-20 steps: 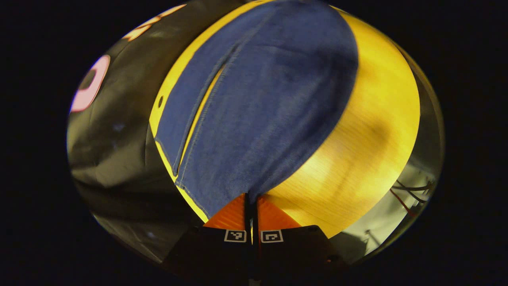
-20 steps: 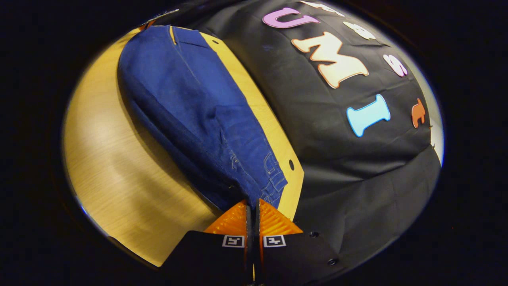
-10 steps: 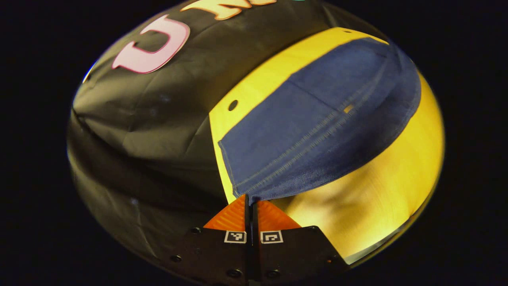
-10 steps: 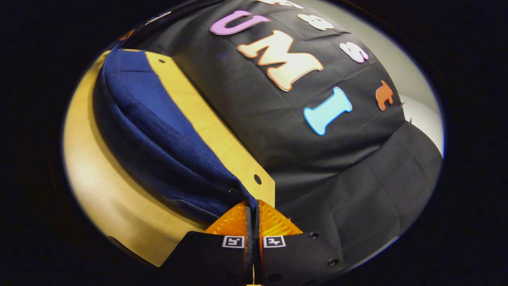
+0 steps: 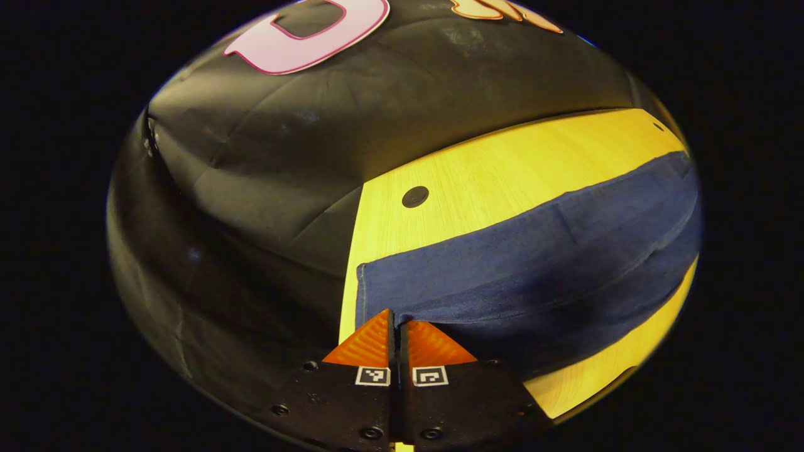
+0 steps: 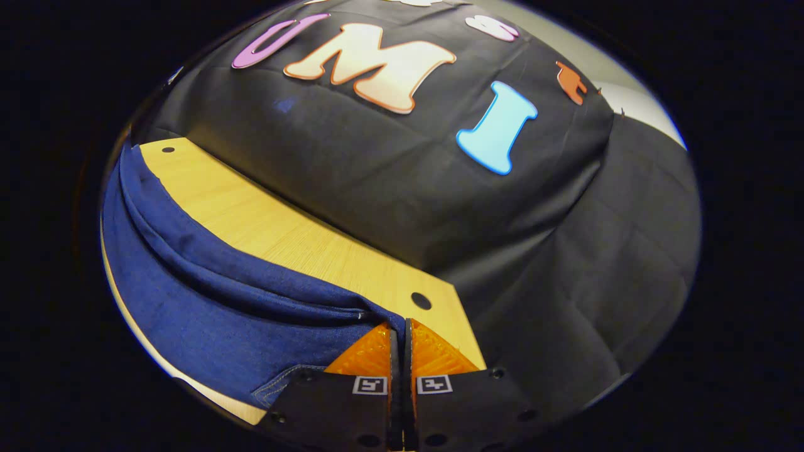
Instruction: Grasp the waist and the cuffs of the jeans and fold them to make the two legs overlap; first hold the waist and fold one-third of the jeans toward the cuffs, then hold the cuffs and fold the remaining one-third in the same direction to finish folding.
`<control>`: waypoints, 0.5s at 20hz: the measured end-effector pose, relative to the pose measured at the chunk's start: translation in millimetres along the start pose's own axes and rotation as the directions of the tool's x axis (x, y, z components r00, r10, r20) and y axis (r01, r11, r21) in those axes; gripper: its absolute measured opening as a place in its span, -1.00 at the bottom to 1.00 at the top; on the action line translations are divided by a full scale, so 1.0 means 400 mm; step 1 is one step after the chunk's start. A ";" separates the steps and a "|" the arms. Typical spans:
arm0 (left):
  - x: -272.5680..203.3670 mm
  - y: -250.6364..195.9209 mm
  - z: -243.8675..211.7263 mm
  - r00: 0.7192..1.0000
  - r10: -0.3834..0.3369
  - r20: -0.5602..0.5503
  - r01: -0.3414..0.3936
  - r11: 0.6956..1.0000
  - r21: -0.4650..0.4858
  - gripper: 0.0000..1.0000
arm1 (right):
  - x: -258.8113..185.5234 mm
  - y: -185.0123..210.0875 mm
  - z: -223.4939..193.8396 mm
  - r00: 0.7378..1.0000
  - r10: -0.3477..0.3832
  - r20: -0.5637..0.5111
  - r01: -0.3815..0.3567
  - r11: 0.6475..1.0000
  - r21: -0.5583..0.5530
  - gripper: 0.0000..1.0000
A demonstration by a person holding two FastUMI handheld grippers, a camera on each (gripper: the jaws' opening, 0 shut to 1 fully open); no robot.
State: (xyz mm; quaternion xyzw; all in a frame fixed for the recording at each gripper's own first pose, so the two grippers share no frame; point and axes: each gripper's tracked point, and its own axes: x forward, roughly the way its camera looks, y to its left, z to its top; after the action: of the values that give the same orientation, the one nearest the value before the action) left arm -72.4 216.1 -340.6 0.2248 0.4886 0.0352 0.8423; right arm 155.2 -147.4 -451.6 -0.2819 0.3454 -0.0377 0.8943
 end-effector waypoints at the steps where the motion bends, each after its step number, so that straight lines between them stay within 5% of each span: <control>1: -0.003 0.004 0.001 1.000 -0.002 -0.011 0.002 1.000 -0.001 -1.00 | 0.034 0.018 -0.015 1.000 0.012 -0.017 -0.012 1.000 -0.004 -0.94; 4: -0.010 0.010 0.014 0.999 0.029 -0.025 -0.029 0.999 -0.013 -1.00 | 0.105 0.055 -0.033 0.999 0.025 -0.041 -0.025 1.000 0.009 -0.94; 6: -0.019 0.019 0.027 0.999 0.048 0.021 -0.046 0.992 -0.114 -1.00 | 0.105 0.030 -0.032 0.998 0.005 -0.061 0.000 0.998 0.069 -0.88; 9: -0.111 0.057 0.104 0.982 0.091 0.167 -0.038 0.954 -0.298 0.50 | 0.064 -0.039 0.004 0.998 -0.011 -0.061 0.025 0.972 0.235 1.00; 10: -0.137 0.070 0.124 0.971 0.098 0.218 -0.020 0.942 -0.334 1.00 | 0.043 -0.066 0.008 0.998 -0.018 -0.065 0.036 0.955 0.294 1.00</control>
State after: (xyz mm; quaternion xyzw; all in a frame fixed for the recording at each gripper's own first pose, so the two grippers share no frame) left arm -54.8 208.8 -263.7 0.0979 0.3673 0.1151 0.9177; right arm 173.8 -172.4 -445.9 -0.1485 0.3592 -0.1096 0.9148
